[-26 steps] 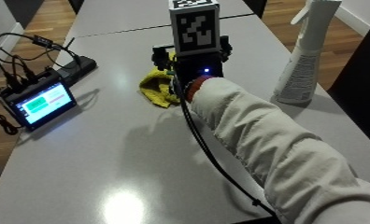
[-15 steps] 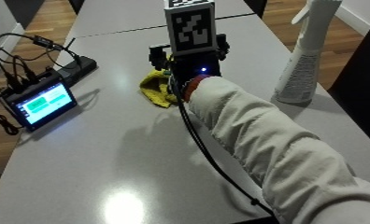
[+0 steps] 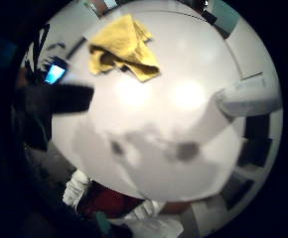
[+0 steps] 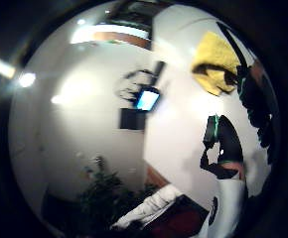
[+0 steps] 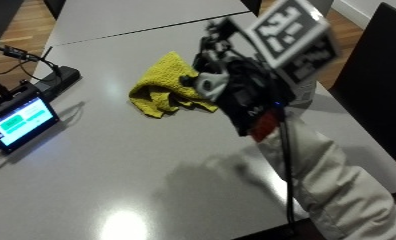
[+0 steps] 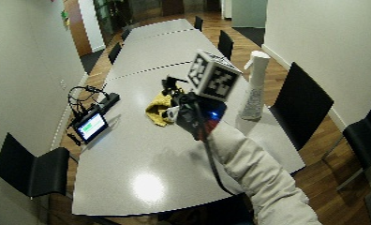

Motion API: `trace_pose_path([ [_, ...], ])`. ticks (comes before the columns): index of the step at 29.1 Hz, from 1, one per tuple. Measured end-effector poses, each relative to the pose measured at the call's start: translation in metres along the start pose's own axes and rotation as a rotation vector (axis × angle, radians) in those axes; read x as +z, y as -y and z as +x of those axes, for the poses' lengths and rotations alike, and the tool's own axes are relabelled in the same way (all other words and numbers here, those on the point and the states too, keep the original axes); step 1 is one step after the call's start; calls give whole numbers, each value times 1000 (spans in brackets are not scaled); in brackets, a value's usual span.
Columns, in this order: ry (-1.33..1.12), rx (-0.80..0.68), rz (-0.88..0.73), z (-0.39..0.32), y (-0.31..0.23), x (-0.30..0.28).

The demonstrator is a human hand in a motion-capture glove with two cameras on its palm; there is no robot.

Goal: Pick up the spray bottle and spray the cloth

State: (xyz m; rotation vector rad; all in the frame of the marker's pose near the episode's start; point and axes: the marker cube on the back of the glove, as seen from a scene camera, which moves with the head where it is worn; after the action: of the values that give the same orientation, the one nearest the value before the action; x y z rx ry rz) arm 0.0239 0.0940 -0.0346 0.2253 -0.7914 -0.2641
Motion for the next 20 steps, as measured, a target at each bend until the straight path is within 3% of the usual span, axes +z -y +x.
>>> trace_pose_path([
  [2,272,-106,105,0,-23,-22],
  [5,442,-190,205,5,-36,-43],
  [11,387,-32,655,113,-19,-97],
  [20,429,134,454,208,9,-97],
])
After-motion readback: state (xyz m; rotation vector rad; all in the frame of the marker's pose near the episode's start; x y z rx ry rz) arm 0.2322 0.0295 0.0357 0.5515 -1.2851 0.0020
